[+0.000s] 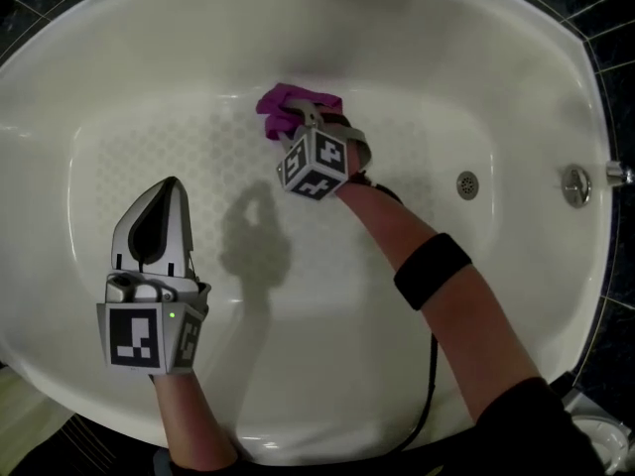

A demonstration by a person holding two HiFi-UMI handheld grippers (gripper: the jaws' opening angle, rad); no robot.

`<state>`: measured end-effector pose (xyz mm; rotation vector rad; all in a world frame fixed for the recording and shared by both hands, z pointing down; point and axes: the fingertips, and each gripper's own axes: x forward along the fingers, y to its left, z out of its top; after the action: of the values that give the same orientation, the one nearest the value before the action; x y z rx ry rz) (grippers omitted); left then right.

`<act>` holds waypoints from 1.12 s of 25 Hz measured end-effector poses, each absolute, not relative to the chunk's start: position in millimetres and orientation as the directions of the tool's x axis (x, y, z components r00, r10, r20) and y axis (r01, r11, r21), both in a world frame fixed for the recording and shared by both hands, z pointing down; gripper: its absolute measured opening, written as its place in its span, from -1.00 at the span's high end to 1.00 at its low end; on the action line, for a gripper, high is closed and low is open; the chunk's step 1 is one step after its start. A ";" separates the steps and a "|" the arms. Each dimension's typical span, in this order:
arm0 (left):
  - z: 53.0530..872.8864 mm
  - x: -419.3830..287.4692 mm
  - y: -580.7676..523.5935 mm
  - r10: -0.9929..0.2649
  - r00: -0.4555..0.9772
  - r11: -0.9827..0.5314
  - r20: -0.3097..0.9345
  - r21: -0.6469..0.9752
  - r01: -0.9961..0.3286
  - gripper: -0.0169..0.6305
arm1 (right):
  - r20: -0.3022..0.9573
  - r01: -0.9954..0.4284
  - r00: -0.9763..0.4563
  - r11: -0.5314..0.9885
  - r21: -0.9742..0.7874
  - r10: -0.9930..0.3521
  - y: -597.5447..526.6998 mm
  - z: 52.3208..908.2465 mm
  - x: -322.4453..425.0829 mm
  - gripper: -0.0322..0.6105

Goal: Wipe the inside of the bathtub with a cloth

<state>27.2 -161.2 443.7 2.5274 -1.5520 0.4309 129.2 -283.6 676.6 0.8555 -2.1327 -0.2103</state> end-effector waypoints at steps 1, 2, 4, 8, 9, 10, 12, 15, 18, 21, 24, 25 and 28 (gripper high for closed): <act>442.5 25.2 -161.6 -0.852 0.420 -0.451 0.312 -0.031 -0.892 0.95 | 0.626 -0.475 -0.474 0.778 0.410 -0.619 -282.2 674.8 98.8 0.62; 440.7 25.0 -162.0 -0.854 0.417 -0.447 0.310 -0.027 -0.894 0.95 | 0.627 -0.453 -0.498 0.796 0.401 -0.599 -280.7 674.3 71.5 0.62; 437.9 25.7 -162.1 -0.857 0.413 -0.437 0.308 -0.009 -0.899 0.95 | 0.648 -0.414 -0.524 0.830 0.373 -0.552 -274.9 680.8 25.8 0.61; 437.4 26.6 -161.1 -0.859 0.407 -0.427 0.310 0.002 -0.904 0.95 | 0.750 -0.317 -0.502 0.899 0.304 -0.430 -248.3 720.3 -17.9 0.61; 437.8 26.9 -160.6 -0.860 0.405 -0.426 0.310 0.002 -0.905 0.95 | 0.768 -0.306 -0.491 0.907 0.290 -0.411 -242.4 729.8 -16.8 0.61; 438.3 26.9 -160.1 -0.860 0.403 -0.423 0.312 0.003 -0.906 0.95 | 0.774 -0.308 -0.488 0.909 0.280 -0.404 -238.6 735.4 -12.5 0.61; 440.0 24.6 -159.5 -0.861 0.400 -0.421 0.315 0.001 -0.907 0.95 | 0.772 -0.334 -0.492 0.906 0.260 -0.402 -236.3 738.6 2.8 0.61; 447.5 15.8 -158.2 -0.857 0.402 -0.435 0.323 -0.031 -0.900 0.95 | 0.779 -0.382 -0.464 0.888 0.254 -0.422 -239.1 742.2 44.9 0.61; 448.8 8.6 -159.2 -0.859 0.391 -0.428 0.329 -0.046 -0.902 0.95 | 0.790 -0.465 -0.405 0.848 0.255 -0.460 -243.8 745.5 110.5 0.61; 441.1 8.7 -162.9 -0.863 0.387 -0.424 0.326 -0.050 -0.904 0.95 | 0.809 -0.556 -0.313 0.787 0.268 -0.497 -245.7 748.4 196.5 0.61; 439.8 4.2 -161.5 -0.868 0.377 -0.418 0.324 -0.066 -0.906 0.95 | 0.828 -0.653 -0.205 0.704 0.282 -0.522 -239.6 753.4 290.2 0.61; 439.9 3.8 -160.7 -0.869 0.374 -0.416 0.323 -0.070 -0.907 0.95 | 0.838 -0.675 -0.167 0.680 0.287 -0.520 -234.0 756.0 321.8 0.61; 438.8 10.0 -160.8 -0.869 0.380 -0.423 0.318 -0.076 -0.903 0.95 | 0.859 -0.720 -0.052 0.616 0.321 -0.509 -215.1 761.6 414.2 0.61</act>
<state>10.0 -160.8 438.8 2.5174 -1.6221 0.4747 414.2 -215.1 761.6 1.0157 -1.7081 0.2322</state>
